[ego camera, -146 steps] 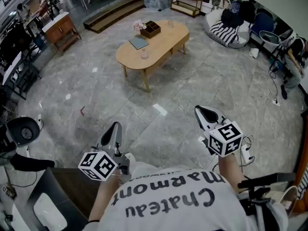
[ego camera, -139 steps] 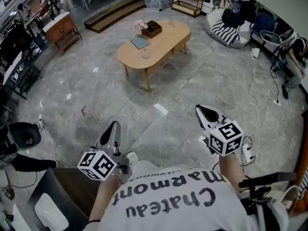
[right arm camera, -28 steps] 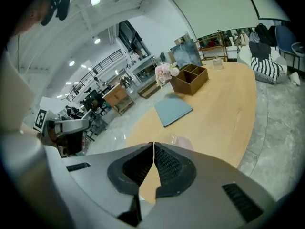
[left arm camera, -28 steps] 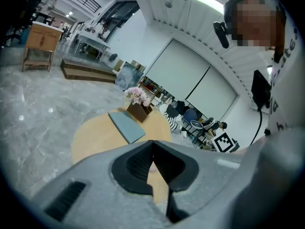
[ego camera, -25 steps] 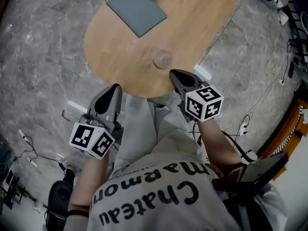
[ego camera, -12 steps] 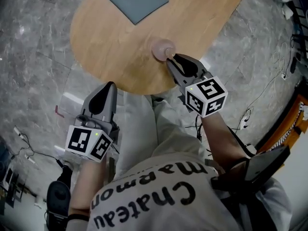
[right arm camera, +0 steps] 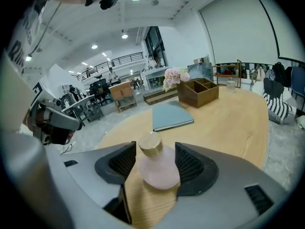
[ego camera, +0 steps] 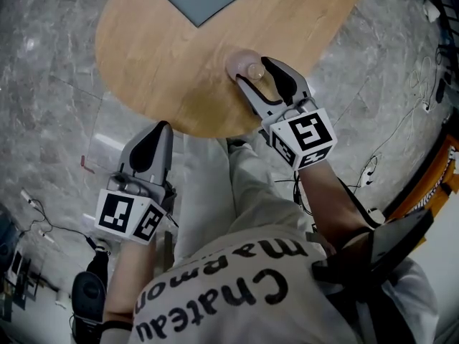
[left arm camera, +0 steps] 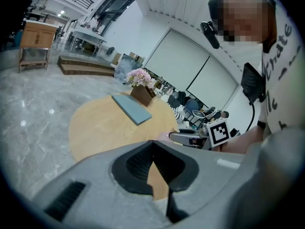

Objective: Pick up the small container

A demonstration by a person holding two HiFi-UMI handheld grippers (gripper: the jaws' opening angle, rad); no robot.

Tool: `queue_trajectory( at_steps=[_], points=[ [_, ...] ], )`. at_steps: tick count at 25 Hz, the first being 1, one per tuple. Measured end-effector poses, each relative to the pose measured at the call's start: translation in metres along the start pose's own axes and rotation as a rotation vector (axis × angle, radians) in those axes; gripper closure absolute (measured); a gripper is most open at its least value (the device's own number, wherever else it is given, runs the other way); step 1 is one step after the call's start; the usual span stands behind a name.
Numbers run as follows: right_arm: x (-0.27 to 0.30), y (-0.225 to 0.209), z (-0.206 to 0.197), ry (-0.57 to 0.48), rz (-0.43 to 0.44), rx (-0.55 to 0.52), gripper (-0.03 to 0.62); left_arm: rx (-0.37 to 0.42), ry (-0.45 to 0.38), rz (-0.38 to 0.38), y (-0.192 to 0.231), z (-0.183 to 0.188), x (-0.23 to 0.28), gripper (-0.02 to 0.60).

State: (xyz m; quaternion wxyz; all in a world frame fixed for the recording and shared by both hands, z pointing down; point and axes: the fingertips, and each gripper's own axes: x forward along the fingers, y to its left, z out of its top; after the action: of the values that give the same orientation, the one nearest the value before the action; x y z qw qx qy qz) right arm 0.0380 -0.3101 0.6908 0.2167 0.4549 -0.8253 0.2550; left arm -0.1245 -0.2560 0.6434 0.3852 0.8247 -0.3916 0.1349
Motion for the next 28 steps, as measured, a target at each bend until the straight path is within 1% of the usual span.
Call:
queue_trajectory(
  at_steps=[2,5,9,12,17,21,25,28],
  points=[
    [0.004,0.000,0.004,-0.036,-0.005,-0.007,0.358,-0.004,-0.007,0.001,0.002,0.001,0.001,0.569],
    [0.012,-0.001,0.008,-0.060,-0.019,-0.035,0.356,0.001,-0.014,0.003,0.006,0.002,0.003,0.568],
    [0.022,-0.001,0.006,-0.046,-0.042,-0.115,0.358,-0.007,-0.016,0.005,0.012,0.001,0.003,0.568],
    [0.027,-0.001,0.003,-0.022,-0.032,-0.135,0.358,-0.021,-0.017,-0.002,0.015,-0.001,0.002,0.568],
    [0.034,-0.004,0.004,-0.021,-0.052,-0.130,0.358,0.019,-0.007,-0.014,0.014,-0.004,0.000,0.568],
    [0.040,-0.008,0.009,-0.035,-0.090,-0.115,0.365,0.011,0.003,-0.017,0.017,-0.009,-0.003,0.566],
    [0.038,-0.009,0.011,-0.063,-0.097,-0.089,0.373,0.002,0.025,-0.005,0.022,-0.018,-0.008,0.566],
    [0.037,-0.009,0.011,-0.067,-0.107,-0.092,0.378,-0.015,0.023,0.010,0.025,-0.020,-0.012,0.568]
  ],
)
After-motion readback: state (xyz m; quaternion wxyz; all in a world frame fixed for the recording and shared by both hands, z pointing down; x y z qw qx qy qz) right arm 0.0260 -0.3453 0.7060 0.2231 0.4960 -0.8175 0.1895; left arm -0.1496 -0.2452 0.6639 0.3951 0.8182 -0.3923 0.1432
